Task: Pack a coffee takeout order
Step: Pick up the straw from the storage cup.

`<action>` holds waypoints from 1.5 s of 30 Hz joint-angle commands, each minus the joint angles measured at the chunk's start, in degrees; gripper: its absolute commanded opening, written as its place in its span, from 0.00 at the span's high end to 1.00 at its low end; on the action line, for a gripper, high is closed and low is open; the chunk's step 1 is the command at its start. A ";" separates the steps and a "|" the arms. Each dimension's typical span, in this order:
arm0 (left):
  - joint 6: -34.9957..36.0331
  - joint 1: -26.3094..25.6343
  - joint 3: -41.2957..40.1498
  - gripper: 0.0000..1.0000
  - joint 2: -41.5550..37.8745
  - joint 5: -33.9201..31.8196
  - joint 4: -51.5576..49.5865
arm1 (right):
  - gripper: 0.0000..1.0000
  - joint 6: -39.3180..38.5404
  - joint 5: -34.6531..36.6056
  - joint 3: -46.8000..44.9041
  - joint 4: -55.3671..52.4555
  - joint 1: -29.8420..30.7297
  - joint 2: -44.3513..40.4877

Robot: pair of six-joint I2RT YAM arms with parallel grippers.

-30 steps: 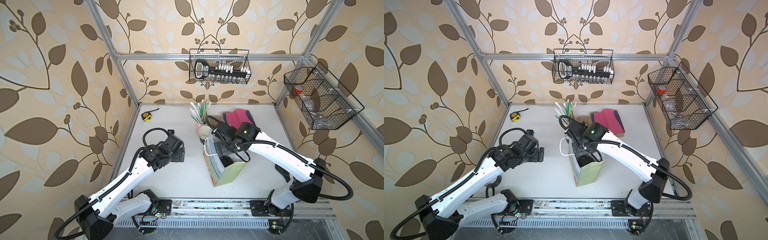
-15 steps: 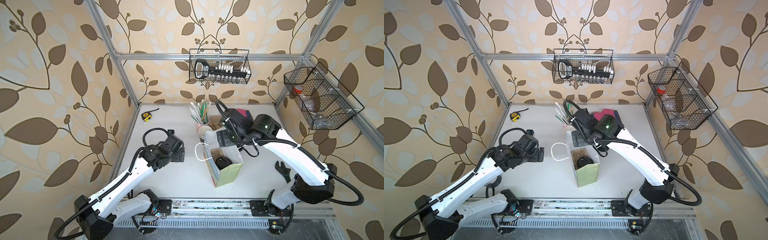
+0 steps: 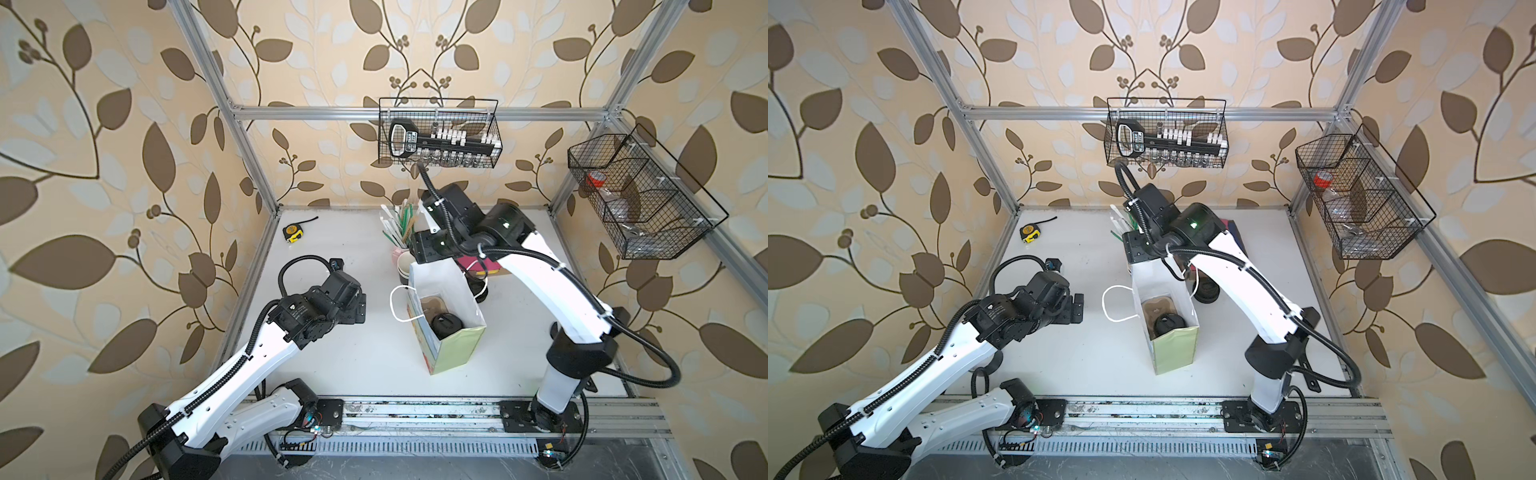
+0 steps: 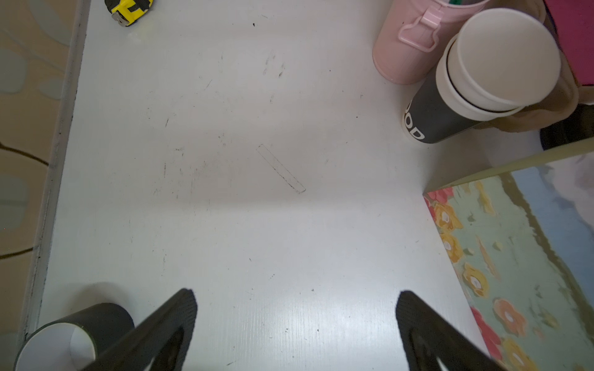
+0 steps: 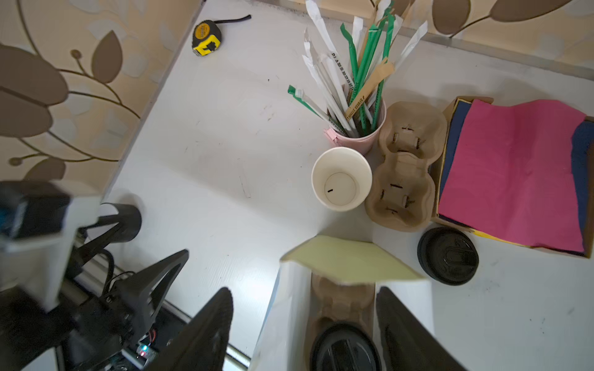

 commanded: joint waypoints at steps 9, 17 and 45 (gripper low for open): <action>0.40 1.18 -0.34 0.01 -0.45 -2.56 -0.26 | 0.43 -11.37 2.13 1.79 14.57 -6.20 11.65; 0.68 1.86 -0.26 0.01 -0.17 -1.77 -0.39 | 0.44 -12.51 -1.38 -0.44 24.20 -11.60 14.74; 1.03 3.36 -0.24 0.01 -1.41 1.48 -0.21 | 0.60 -16.14 -1.75 -3.22 31.13 -11.35 18.83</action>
